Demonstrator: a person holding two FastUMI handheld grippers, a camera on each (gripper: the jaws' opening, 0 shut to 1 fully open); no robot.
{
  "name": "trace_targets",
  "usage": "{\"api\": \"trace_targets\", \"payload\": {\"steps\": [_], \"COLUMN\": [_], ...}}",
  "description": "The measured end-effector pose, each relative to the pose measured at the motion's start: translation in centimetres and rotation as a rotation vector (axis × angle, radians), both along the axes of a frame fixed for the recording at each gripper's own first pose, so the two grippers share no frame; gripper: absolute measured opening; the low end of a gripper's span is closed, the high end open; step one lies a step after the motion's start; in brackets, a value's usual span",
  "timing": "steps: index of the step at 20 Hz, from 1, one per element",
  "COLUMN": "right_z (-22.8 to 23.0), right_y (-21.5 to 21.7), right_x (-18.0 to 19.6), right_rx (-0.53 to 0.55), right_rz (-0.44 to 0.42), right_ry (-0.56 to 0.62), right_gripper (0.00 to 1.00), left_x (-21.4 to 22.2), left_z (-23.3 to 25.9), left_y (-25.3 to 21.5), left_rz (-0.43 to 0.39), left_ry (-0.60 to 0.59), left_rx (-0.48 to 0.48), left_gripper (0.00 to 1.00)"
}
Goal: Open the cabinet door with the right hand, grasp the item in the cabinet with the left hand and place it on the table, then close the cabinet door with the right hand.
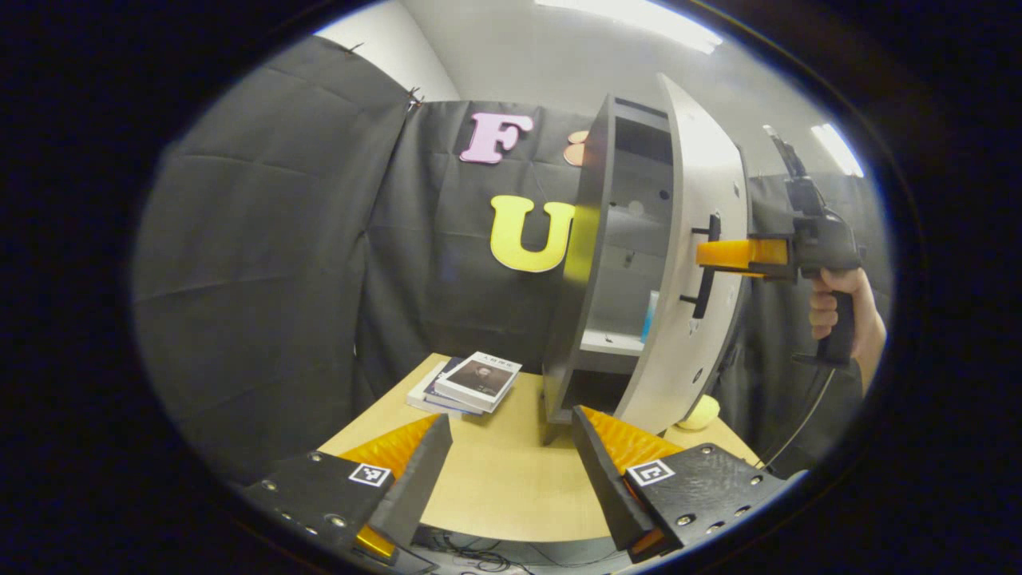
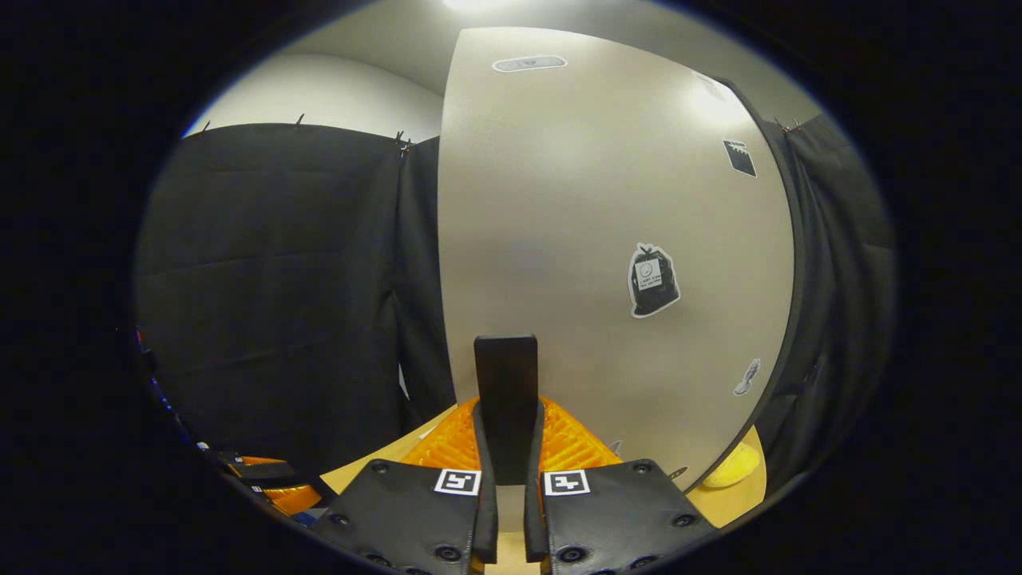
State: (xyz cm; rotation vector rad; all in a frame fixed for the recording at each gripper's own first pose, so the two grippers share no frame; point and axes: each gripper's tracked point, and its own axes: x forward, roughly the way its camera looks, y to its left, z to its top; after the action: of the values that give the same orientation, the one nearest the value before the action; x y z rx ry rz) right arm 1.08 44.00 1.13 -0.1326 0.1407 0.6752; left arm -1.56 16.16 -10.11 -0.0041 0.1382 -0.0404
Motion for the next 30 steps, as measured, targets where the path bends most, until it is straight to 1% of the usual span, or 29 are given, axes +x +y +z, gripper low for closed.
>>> {"api": "trace_targets", "payload": {"steps": [1,3,4,7,12,14,17,20,21,22,24,25,30], "right_z": [-0.1,0.5,0.3,0.3,0.2,0.3,0.6,0.7,0.7,0.8,0.9,0.9,1.1], "right_y": [-0.2,-0.6,-1.0,-1.7,-2.7,-3.1,-4.1,-4.8,-5.0,-5.3,-5.9,-6.3,-7.7], "right_x": [0.4,0.8,0.2,0.0,0.4,0.3,0.0,0.0,0.0,0.0,0.1,0.2,0.5], "right_rx": [0.006,0.022,0.023,0.026,0.065,0.066,0.068,0.072,0.07,0.062,0.044,0.04,0.042], "right_rz": [0.012,0.031,0.04,0.065,0.09,0.092,0.082,0.066,0.06,0.053,0.037,0.029,-0.022], "right_ry": [0.002,0.005,0.006,0.008,0.039,0.038,0.031,0.034,0.034,0.03,0.016,0.011,0.004], "right_gripper": [0.15,0.15,0.15,0.15,0.15,0.14,0.13,0.14,0.13,0.14,0.12,0.14,0.14], "left_x": [-0.7,-2.1,-2.9,-5.0,-6.9,-7.4,-8.0,-8.4,-8.5,-8.6,-8.8,-8.8,-8.9], "left_z": [-0.1,-0.2,-0.3,-0.5,-1.9,-2.1,-2.0,-1.9,-1.9,-1.8,-1.8,-2.0,-2.6], "left_y": [-0.7,-2.9,-3.8,-5.2,-8.8,-10.1,-12.0,-13.5,-14.2,-14.8,-15.9,-16.4,-18.9], "left_rz": [0.008,0.002,0.001,0.015,-0.006,-0.016,-0.04,-0.064,-0.077,-0.089,-0.107,-0.115,-0.157], "left_ry": [-0.001,-0.002,0.001,-0.007,0.014,0.021,0.017,0.016,0.012,0.007,0.006,0.009,0.019], "left_rx": [0.007,-0.009,-0.01,0.022,-0.026,-0.022,-0.008,0.001,-0.001,-0.002,0.002,0.007,0.017], "left_gripper": [0.9,0.91,0.91,0.9,0.91,0.91,0.9,0.9,0.91,0.91,0.9,0.9,0.9]}}
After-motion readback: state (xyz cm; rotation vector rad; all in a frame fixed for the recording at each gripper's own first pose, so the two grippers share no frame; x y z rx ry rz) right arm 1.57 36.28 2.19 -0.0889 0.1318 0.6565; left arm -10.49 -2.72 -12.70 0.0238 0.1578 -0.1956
